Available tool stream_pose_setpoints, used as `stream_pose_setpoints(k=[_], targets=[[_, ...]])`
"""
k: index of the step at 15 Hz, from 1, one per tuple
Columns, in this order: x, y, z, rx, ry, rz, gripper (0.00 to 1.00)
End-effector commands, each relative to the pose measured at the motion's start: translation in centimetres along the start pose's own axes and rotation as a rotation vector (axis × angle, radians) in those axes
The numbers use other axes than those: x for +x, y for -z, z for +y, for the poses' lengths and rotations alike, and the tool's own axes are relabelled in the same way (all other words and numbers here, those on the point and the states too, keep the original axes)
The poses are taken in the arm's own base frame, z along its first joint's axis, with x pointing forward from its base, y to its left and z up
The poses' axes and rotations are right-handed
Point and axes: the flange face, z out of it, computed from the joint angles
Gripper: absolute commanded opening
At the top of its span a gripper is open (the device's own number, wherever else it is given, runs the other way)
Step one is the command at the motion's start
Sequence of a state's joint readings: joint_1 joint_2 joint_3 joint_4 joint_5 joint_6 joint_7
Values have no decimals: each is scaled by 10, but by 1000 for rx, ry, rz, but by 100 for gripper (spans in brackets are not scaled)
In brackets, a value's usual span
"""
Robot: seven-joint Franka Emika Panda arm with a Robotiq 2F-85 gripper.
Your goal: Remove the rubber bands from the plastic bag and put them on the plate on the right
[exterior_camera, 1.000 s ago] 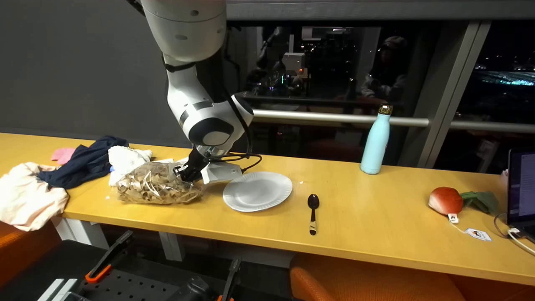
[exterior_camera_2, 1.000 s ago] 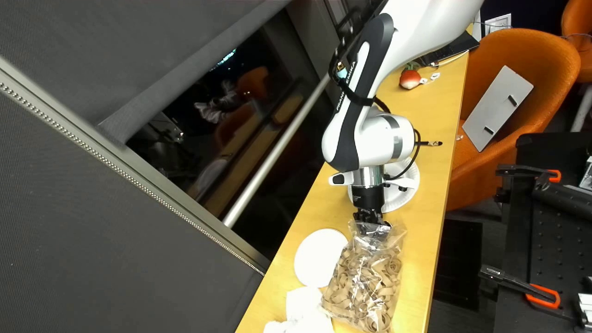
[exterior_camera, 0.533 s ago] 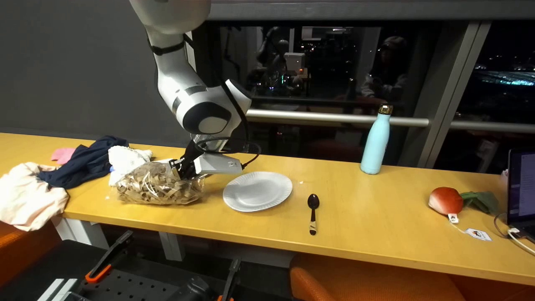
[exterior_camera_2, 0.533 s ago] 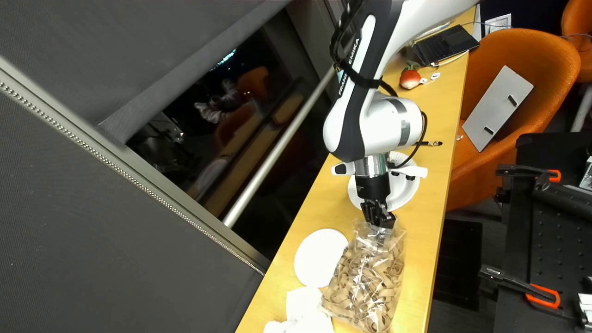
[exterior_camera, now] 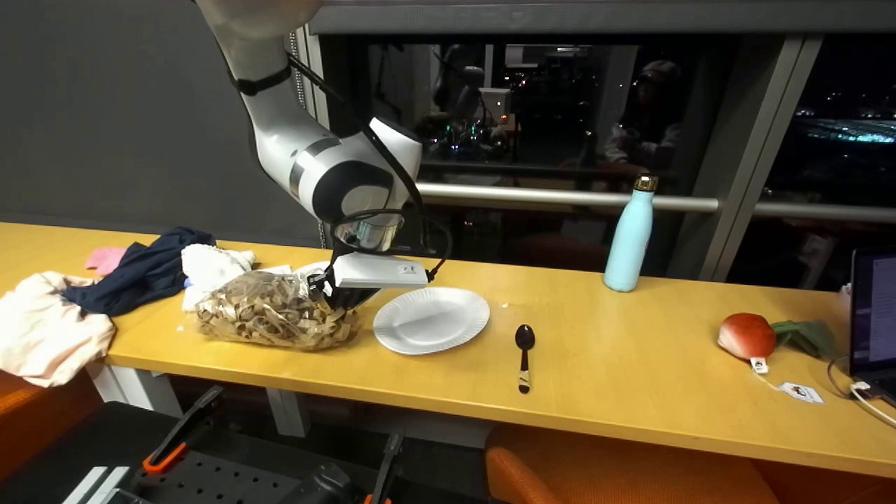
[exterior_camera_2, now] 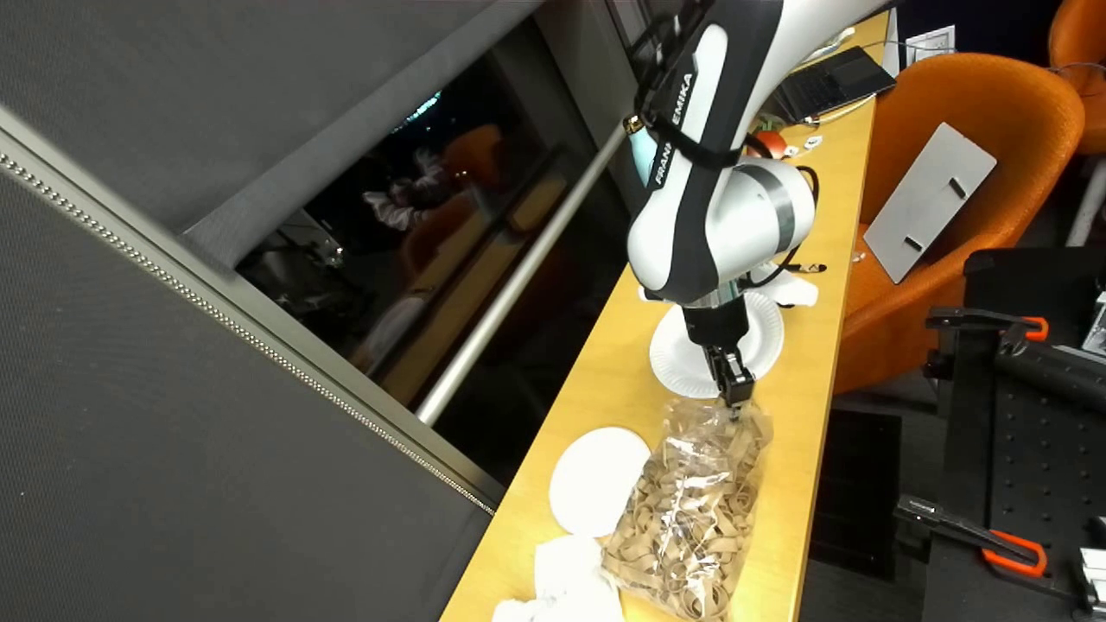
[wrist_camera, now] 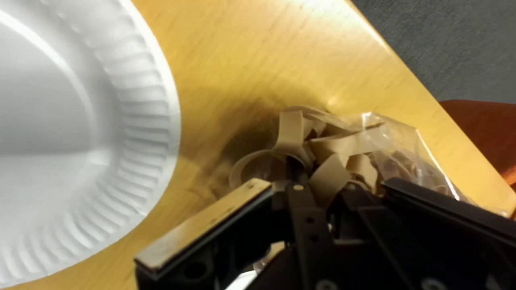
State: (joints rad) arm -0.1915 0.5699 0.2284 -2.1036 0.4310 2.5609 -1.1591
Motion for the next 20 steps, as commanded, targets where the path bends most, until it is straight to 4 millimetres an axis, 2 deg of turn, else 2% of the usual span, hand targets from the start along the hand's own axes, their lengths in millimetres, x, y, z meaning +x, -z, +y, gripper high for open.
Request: stream_pose_setpoints(k=[1,7,11,13,17,20], targets=[[1,18,-3,-111,-25,-31,3],[-9,44,0,-219,-87,-77,3],[-40,59,10,-272,-138,-116,3],[-56,67,23,-295,-168,-135,3],[-82,87,66,-368,-219,-188,3],[-86,100,96,-436,-241,-214,3]])
